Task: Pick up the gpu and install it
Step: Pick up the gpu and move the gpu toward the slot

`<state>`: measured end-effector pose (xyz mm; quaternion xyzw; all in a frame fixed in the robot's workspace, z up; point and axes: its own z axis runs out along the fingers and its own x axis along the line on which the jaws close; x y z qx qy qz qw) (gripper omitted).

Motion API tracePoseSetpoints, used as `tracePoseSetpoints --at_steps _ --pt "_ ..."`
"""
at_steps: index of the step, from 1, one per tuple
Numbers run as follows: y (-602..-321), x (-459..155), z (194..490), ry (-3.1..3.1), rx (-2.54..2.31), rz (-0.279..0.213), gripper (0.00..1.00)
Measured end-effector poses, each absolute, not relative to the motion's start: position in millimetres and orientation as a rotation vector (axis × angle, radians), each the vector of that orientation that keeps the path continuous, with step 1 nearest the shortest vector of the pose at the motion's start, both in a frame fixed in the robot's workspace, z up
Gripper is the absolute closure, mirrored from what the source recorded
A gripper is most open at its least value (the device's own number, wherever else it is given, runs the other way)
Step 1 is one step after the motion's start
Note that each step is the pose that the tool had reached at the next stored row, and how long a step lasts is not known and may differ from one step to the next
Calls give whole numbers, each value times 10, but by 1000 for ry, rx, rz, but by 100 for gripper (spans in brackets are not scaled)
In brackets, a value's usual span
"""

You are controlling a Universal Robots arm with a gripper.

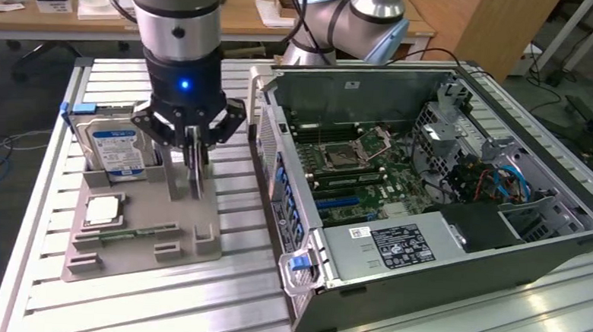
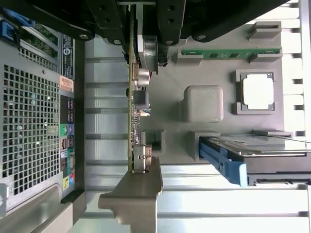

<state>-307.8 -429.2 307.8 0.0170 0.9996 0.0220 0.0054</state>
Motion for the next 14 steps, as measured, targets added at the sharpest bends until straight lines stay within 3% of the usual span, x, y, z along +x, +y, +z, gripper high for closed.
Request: tracePoseSetpoints --at_steps 14 --pt "-4292 -3078 3654 3130 53 69 72"
